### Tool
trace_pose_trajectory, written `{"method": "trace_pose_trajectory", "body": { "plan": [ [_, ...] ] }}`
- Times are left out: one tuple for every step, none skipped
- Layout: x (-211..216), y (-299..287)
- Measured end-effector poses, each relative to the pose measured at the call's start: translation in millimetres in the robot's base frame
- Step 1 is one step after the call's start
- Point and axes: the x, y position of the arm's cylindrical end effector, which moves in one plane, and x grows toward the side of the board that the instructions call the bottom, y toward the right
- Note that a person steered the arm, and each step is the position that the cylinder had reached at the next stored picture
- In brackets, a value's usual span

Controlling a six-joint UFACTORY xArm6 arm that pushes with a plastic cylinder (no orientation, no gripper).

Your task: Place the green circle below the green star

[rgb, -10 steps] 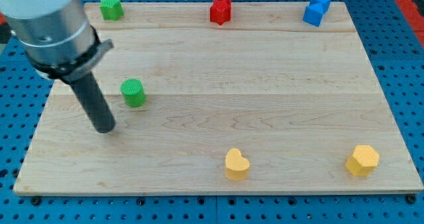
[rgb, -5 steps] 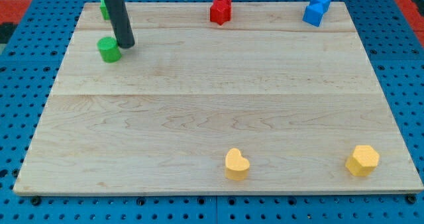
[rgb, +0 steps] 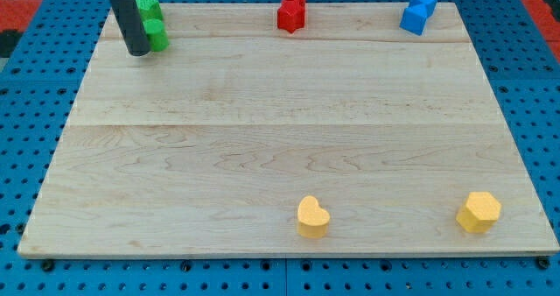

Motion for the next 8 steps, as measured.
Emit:
{"method": "trace_pose_trajectory", "body": {
  "plan": [
    [2, -3],
    [-26, 1],
    [-37, 1],
    [-20, 0],
    [-12, 36],
    [-31, 54],
    [-51, 26],
    [-57, 3]
  ]
}}
